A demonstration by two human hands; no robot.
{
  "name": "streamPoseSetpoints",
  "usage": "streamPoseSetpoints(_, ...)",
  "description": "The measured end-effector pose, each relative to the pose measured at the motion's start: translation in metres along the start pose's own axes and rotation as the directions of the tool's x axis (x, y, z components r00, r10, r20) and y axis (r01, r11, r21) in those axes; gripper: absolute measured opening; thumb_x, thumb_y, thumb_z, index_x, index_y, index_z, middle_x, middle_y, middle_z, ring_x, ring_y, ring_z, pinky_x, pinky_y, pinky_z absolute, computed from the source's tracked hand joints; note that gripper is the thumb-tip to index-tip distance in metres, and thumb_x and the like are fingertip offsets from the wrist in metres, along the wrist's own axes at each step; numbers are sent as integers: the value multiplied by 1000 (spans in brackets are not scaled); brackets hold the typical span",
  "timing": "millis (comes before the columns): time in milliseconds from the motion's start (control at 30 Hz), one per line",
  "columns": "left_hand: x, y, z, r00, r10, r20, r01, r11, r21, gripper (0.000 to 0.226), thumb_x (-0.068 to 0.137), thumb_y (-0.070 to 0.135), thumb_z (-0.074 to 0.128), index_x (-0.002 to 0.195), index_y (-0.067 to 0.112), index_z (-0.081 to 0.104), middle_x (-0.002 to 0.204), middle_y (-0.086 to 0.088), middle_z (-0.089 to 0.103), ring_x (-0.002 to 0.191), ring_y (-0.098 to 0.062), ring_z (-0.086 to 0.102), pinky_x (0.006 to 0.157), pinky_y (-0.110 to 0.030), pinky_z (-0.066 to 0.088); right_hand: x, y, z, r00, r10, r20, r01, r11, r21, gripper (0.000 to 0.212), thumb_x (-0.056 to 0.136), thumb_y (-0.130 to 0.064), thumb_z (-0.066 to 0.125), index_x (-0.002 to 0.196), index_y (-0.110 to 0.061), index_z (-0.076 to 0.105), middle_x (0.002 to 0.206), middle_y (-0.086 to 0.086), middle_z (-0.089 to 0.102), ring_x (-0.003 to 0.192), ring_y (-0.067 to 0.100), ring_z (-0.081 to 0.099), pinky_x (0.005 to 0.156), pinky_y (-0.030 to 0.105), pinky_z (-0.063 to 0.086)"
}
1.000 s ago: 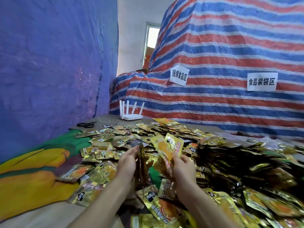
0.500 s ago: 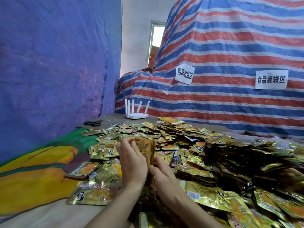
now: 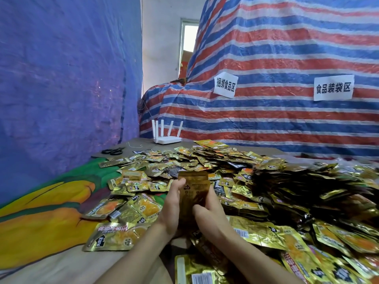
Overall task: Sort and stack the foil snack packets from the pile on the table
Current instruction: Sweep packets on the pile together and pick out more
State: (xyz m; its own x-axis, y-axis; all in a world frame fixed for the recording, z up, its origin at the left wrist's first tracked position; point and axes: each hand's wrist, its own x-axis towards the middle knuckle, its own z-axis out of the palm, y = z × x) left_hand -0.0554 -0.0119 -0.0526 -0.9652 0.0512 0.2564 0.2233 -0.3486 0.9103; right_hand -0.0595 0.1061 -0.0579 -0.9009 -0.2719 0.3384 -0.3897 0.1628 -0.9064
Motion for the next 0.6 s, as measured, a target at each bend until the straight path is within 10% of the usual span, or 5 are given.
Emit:
streamPoseSetpoints(133,-2,-1,-4,997,-79,10,78,989,126,61,74,44,59,125,13,61,118,-23,68,109,-37,67,91,-48,57,3,-5,-2,995,100,18,-101,991,88,47,79,-14,53,118,-39,50,109,-4,67,91,4,68,68,19,56)
streamPoseSetpoints(400,5,-7,-4,968,131,-212,-64,953,296,51,54,11,55,105,13,55,93,-18,65,79,-25,64,67,-37,52,-1,-19,-1,992,113,-59,-117,992,-53,47,71,-9,58,114,-27,53,117,6,61,105,19,65,88,43,60)
streamPoseSetpoints(600,7,-19,-10,996,51,-67,-26,945,327,60,58,13,68,117,21,56,101,-15,74,97,-36,70,80,-46,56,-8,-28,-2,976,204,-70,-203,979,23,50,69,-9,50,115,-28,51,116,4,61,107,20,62,96,46,55)
